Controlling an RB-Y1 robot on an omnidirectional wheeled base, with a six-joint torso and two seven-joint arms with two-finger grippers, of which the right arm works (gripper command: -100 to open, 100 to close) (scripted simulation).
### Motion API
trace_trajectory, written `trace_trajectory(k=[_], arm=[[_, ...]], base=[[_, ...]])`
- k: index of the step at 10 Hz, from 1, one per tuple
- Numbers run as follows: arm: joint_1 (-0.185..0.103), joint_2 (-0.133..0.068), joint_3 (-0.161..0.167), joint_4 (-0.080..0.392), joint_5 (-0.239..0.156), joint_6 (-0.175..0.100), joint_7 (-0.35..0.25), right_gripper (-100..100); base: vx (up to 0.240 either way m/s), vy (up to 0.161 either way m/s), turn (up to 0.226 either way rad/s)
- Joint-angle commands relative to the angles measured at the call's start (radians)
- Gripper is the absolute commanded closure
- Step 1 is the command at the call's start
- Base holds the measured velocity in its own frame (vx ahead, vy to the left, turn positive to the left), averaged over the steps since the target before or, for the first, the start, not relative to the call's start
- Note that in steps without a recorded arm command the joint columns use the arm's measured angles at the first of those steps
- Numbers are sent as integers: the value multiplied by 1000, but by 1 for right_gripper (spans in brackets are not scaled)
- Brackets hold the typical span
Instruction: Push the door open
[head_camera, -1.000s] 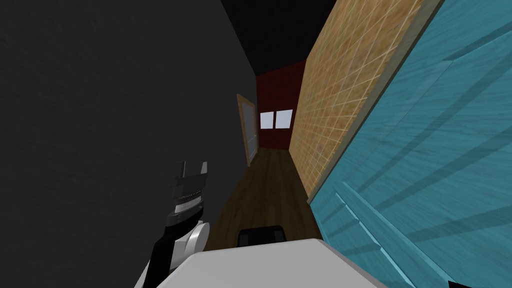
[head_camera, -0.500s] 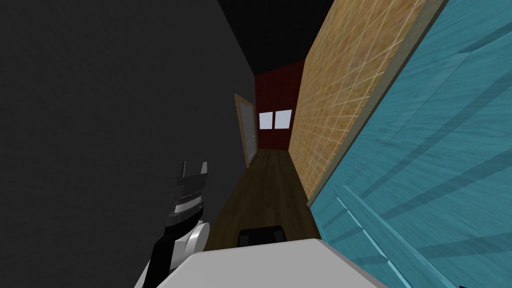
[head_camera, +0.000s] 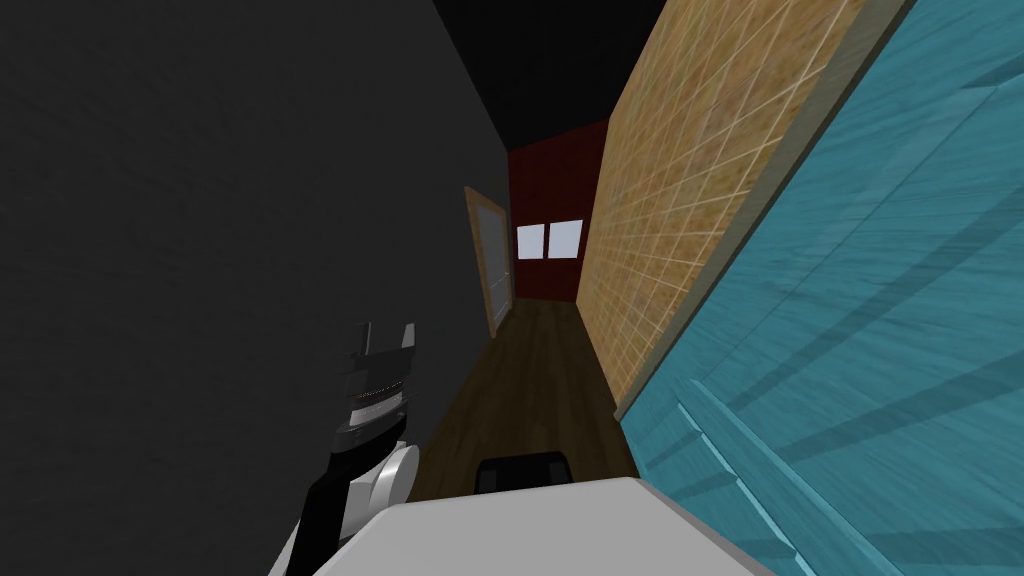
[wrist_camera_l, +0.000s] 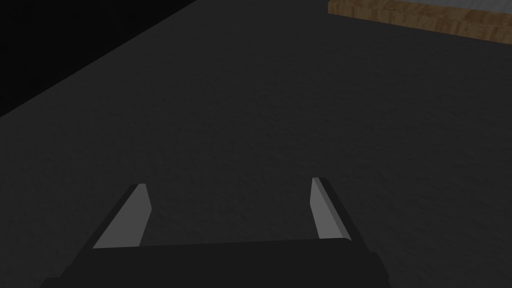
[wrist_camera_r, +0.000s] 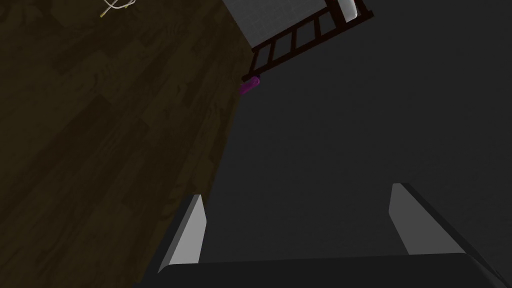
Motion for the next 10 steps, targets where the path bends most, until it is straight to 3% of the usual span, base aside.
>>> trace_trajectory(k=[1,2,3,4,5,10], arm=[[-32,-17,-22,-1,38,17,-5,-100],[-44,-31,-31,7,52,27,-10,-100],[-69,-58,-50,22,81,48,-19,-100],[-81,-71,-59,30,95,57,-24,-100],[-81,-71,-59,30,95,57,-24,-100],[-178,-174,-131,92,199,134,-60,-100]], base=[[72,-72,-5],[72,-69,-5],[99,-73,-9],[106,-89,-9],[55,-59,1],[61,-90,-7]])
